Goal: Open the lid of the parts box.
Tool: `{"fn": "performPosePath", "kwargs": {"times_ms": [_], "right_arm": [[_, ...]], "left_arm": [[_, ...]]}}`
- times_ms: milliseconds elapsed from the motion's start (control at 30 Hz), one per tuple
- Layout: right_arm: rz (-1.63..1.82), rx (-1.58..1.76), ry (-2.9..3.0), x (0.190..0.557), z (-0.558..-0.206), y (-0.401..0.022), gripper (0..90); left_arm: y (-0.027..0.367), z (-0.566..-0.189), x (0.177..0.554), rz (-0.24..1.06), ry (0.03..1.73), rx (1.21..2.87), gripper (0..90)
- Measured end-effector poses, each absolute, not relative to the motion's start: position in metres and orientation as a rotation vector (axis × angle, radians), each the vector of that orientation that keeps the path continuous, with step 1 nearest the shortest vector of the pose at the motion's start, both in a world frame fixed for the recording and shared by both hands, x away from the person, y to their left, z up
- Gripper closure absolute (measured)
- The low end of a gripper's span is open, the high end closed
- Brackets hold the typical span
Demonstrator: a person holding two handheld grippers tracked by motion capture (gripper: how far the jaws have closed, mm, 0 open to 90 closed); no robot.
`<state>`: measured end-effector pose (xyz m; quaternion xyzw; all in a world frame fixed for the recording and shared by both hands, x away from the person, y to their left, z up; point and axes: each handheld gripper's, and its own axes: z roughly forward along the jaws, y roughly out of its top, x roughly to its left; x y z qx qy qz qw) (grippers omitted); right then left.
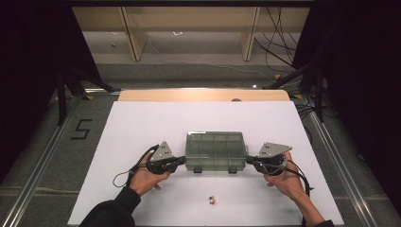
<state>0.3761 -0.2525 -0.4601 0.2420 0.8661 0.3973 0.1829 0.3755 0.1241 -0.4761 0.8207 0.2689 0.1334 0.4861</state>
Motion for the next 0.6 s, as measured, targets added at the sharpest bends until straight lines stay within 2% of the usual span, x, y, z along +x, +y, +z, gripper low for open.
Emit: {"fn": "performPosePath", "kwargs": {"times_ms": [600], "right_arm": [[1.183, 0.674, 2.31, 0.388, -0.451, -0.246, 90.0]], "left_arm": [[0.122, -0.461, 0.391, 0.371, 0.659, 1.95, 89.7]]}}
